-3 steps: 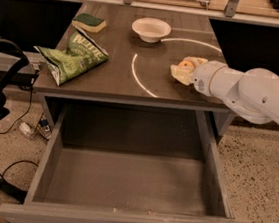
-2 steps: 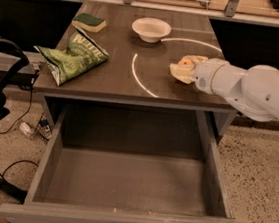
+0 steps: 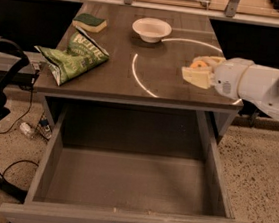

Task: Place orange into top drawer

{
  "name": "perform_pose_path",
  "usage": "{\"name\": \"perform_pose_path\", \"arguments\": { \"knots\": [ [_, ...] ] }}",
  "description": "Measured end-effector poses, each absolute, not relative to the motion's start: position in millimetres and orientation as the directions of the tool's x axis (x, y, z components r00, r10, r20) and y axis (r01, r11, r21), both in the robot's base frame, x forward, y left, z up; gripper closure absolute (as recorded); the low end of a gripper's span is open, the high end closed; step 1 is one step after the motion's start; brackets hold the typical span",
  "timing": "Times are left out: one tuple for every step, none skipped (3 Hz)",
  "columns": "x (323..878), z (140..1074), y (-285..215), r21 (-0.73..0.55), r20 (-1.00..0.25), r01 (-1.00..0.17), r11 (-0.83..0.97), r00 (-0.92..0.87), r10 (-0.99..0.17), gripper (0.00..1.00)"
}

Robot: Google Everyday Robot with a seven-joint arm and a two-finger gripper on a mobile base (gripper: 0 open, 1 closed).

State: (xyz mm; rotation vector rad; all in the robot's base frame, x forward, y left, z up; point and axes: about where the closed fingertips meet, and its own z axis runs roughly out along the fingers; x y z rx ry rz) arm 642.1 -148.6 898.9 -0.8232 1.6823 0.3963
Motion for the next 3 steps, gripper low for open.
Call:
{"name": "perform_pose_path", "arguments": {
  "knots": [
    [549.1, 895.3, -174.2, -0.102, -0.947, -0.782, 0.615, -0.113, -0.301, 1.0],
    [501.2, 883.7, -192.7, -0.08, -0.936, -0.827, 0.556, -0.129, -0.327, 1.0],
    [482.3, 813.7, -156.1, -0.012, -0.938, -0.908, 0.419, -0.135, -0.319, 1.0]
  ]
}}
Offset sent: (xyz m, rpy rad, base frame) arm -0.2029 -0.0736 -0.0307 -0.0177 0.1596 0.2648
